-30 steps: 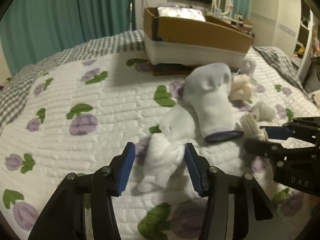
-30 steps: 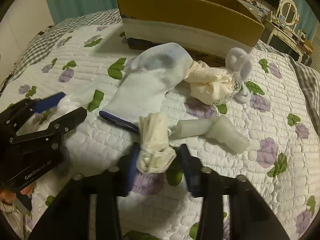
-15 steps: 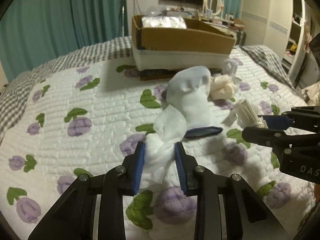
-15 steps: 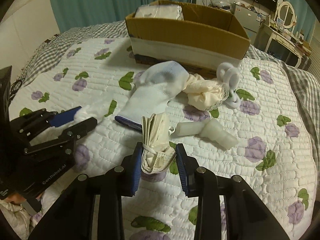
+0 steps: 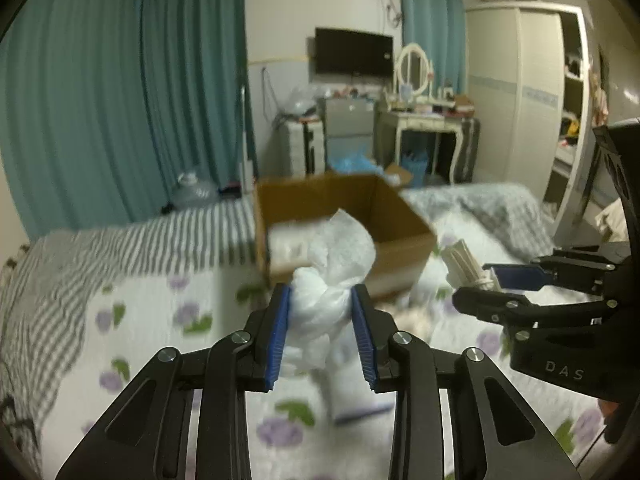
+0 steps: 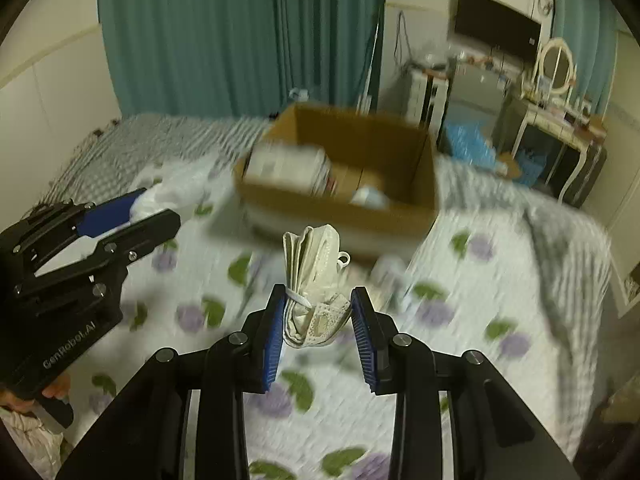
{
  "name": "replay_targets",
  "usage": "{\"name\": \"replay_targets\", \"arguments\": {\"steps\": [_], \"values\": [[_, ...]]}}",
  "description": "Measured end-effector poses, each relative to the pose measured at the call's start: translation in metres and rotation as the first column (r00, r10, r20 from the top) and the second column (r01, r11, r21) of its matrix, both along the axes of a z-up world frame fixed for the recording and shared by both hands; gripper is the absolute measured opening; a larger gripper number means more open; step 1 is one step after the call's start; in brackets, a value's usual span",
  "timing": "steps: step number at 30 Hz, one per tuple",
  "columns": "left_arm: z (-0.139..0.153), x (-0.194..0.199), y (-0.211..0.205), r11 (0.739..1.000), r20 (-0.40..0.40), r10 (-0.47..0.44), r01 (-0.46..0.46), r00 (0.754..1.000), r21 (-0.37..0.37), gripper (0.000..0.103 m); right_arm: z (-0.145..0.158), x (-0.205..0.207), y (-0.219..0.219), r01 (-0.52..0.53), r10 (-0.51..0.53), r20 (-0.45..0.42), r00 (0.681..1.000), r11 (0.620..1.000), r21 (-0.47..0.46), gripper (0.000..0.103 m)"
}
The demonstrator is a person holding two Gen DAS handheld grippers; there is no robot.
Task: Organize soft objects
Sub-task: 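Lift both items into the cardboard box and open both grippers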
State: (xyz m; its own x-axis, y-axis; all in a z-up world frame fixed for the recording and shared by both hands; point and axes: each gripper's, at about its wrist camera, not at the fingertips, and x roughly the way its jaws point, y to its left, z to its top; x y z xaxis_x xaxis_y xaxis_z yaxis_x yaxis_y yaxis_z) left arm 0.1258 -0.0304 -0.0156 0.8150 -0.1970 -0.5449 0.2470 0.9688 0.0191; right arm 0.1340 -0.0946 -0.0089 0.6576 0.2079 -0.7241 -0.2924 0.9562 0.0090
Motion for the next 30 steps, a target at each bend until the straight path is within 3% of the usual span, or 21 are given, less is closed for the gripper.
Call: {"name": "replay_targets", "arguments": {"steps": [5, 8, 16, 20, 22, 23, 25, 29, 30], "values": [[0.035, 0.038, -0.016, 1.0, 0.053, -0.013, 0.013, 0.998, 0.008, 0.031, 0.045, 0.038, -0.012, 0.017, -0.017, 0.073, 0.997, 1.0, 0.003, 0.032], [0.043, 0.066, -0.024, 0.999, 0.069, -0.014, 0.012, 0.998, 0.032, 0.032, 0.056, 0.068, -0.015, 0.02, -0.02, 0.086, 0.996, 1.0, 0.002, 0.032], [0.019, 0.149, -0.033, 0.997, 0.021, 0.025, -0.026, 0.999, 0.069, 0.033, 0.036, 0.152, -0.02, 0.017, -0.018, 0.038, 0.999, 1.0, 0.019, 0.032], [-0.005, 0.176, -0.038, 0.994, -0.004, 0.034, -0.034, 0.999, 0.104, 0.064, 0.011, 0.179, -0.022, 0.025, -0.026, 0.017, 1.0, 1.0, 0.004, 0.032], [-0.014, 0.18, -0.04, 0.992, 0.013, 0.037, -0.039, 0.999, 0.119, 0.066, -0.001, 0.188, -0.027, 0.036, -0.036, 0.006, 0.999, 0.999, 0.006, 0.033], [-0.019, 0.182, -0.038, 0.992, 0.021, 0.035, -0.037, 0.999, 0.123, 0.067, -0.008, 0.192, -0.028, 0.037, -0.036, -0.006, 0.999, 0.999, 0.011, 0.035], [-0.024, 0.185, -0.036, 0.991, 0.018, 0.049, -0.05, 0.999, 0.126, 0.069, -0.017, 0.195, -0.035, 0.044, -0.044, -0.013, 0.999, 0.999, 0.006, 0.054], [-0.025, 0.19, -0.027, 0.992, -0.007, 0.078, -0.077, 0.997, 0.099, 0.082, -0.022, 0.197, -0.042, 0.059, -0.059, -0.011, 0.998, 0.998, 0.026, 0.067], [-0.022, 0.188, -0.025, 0.992, -0.001, 0.085, -0.085, 0.996, 0.089, 0.082, -0.019, 0.194, -0.043, 0.067, -0.067, -0.004, 0.998, 0.997, 0.028, 0.079]]}}
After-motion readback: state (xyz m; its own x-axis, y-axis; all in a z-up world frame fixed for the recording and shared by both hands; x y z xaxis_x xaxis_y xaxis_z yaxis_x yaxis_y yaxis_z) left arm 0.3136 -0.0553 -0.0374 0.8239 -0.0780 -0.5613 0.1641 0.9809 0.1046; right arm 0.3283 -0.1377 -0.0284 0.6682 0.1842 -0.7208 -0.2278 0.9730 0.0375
